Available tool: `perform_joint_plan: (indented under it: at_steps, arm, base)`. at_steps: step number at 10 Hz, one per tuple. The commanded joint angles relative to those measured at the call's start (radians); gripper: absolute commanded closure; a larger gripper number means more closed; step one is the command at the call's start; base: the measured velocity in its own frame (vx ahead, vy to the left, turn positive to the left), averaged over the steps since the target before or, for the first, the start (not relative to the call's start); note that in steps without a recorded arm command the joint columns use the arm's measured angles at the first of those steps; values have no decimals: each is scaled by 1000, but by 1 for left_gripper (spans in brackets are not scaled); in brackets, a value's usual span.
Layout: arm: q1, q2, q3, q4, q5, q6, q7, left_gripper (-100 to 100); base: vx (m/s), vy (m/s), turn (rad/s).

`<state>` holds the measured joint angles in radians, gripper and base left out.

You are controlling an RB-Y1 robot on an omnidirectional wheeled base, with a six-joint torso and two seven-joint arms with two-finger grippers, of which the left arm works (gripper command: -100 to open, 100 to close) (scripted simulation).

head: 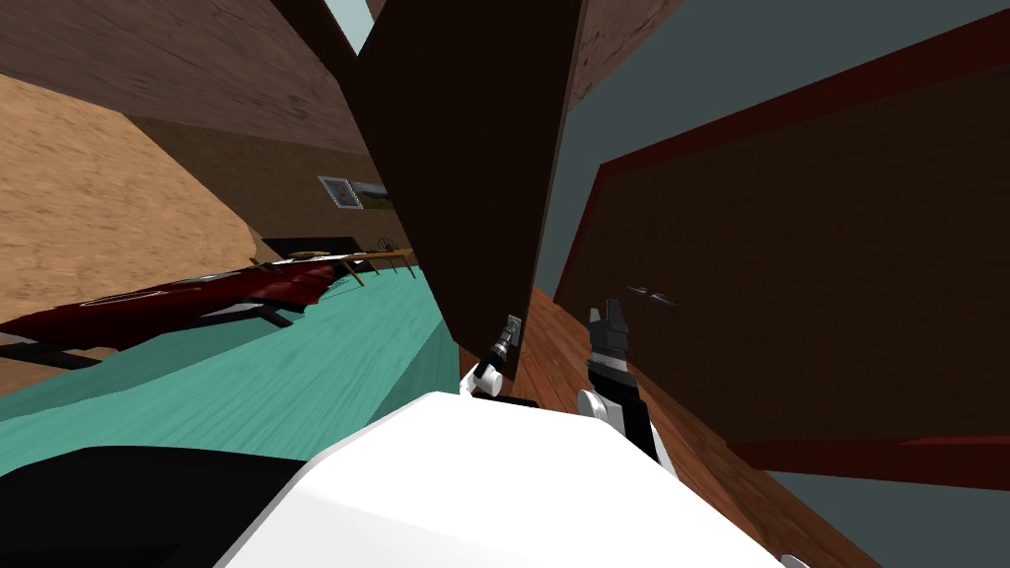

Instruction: Push the door open

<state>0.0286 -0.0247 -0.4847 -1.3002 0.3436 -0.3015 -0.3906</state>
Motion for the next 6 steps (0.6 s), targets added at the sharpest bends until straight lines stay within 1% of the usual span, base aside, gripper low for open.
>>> perform_joint_plan:
  at_steps: [1,5,6]
  arm:
    - [2,2,0,1,0,1,0,100]
    - [2,2,0,1,0,1,0,100]
    - [9,34,6,-2,8,2,-9,100]
  base:
    - [-23,20,-16]
    - [-11,8,-1]
    - [107,-57,112]
